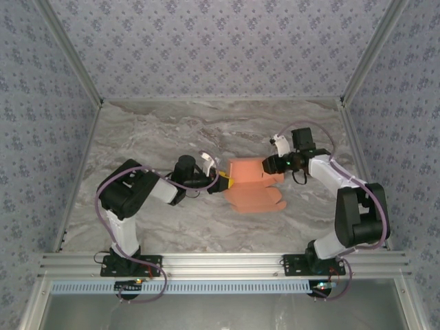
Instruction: Fold the paper box
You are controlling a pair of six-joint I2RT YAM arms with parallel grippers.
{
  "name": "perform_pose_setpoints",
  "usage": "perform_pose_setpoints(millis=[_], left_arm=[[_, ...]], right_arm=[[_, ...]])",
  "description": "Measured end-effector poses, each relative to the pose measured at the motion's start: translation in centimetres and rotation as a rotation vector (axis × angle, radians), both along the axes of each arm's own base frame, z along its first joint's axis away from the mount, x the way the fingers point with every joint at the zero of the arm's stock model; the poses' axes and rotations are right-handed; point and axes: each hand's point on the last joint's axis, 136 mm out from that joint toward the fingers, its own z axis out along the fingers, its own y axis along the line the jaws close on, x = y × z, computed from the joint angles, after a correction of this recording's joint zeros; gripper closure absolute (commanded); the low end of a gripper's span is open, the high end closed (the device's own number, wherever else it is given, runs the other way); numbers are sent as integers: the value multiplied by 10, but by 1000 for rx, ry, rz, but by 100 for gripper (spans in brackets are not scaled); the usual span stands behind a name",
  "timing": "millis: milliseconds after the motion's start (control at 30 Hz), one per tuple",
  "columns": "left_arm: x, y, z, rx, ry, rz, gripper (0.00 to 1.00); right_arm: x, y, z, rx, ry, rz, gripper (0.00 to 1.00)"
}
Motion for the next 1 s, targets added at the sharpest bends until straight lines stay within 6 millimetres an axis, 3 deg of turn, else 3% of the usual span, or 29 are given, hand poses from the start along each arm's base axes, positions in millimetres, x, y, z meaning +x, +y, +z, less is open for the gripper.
perform_pose_setpoints(millis=[267, 500, 700, 800, 867, 1000], left_arm=[[1, 1, -2, -3, 7, 14, 63], [1, 3, -4, 2, 13, 26, 63], [2, 6, -1, -7, 7, 48, 64], [4, 7, 13, -19, -20, 66, 64], [6, 8, 25, -33, -47, 75, 64], [7, 8, 42, -56, -79, 80, 64]], right_arm=[[1, 21, 3, 112, 7, -30, 54], [3, 25, 5, 176, 21, -77, 49], [-8, 12, 22, 199, -14, -120, 44], [-18, 5, 40, 231, -62, -171, 39], [-29, -2, 46, 252, -87, -221, 30], [-38, -21, 43, 293, -82, -317, 27]])
